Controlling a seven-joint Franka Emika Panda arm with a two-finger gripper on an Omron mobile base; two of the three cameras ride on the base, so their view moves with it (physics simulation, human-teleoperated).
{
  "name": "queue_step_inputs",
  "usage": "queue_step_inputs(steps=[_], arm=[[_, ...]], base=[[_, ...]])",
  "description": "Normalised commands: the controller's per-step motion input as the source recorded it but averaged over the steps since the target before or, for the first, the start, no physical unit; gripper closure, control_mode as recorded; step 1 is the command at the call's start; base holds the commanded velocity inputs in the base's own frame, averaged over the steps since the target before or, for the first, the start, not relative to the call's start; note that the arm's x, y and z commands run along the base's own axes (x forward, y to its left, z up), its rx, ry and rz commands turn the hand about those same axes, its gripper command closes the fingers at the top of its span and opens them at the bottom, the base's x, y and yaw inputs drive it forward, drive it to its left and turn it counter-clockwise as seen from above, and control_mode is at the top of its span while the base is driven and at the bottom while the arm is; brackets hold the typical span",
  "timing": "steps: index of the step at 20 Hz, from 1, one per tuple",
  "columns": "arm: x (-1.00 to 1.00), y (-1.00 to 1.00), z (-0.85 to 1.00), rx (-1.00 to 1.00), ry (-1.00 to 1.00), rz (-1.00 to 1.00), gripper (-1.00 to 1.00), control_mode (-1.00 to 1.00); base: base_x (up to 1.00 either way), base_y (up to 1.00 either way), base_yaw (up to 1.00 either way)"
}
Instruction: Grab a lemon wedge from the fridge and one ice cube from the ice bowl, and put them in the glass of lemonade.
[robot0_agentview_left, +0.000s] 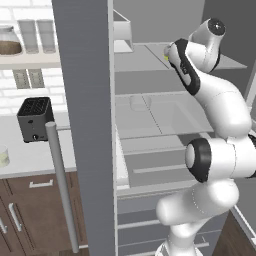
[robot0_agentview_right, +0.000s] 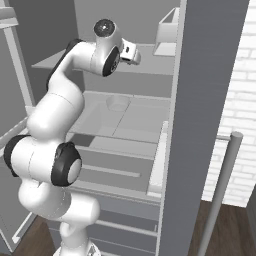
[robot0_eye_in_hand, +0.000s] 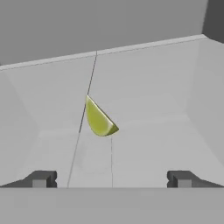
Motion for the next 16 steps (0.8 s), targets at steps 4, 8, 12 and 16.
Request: queue_step_inputs(steps=[4,8,12,16], arm=[[0.35,0.0,-0.16,0.0,0.02,0.0,-1.0,-1.0],[0.41,0.0,-0.07,0.0,0.0,0.0,-1.0,-1.0],[0.42,0.0,-0.09,0.0,0.0,0.0,-1.0,-1.0],[0.45,0.0,-0.1,0.0,0.0,0.0,-1.0,-1.0]], base=[[0.0,0.0,0.0],[0.0,0.0,0.0],[0.0,0.0,0.0],[0.0,0.0,0.0]])
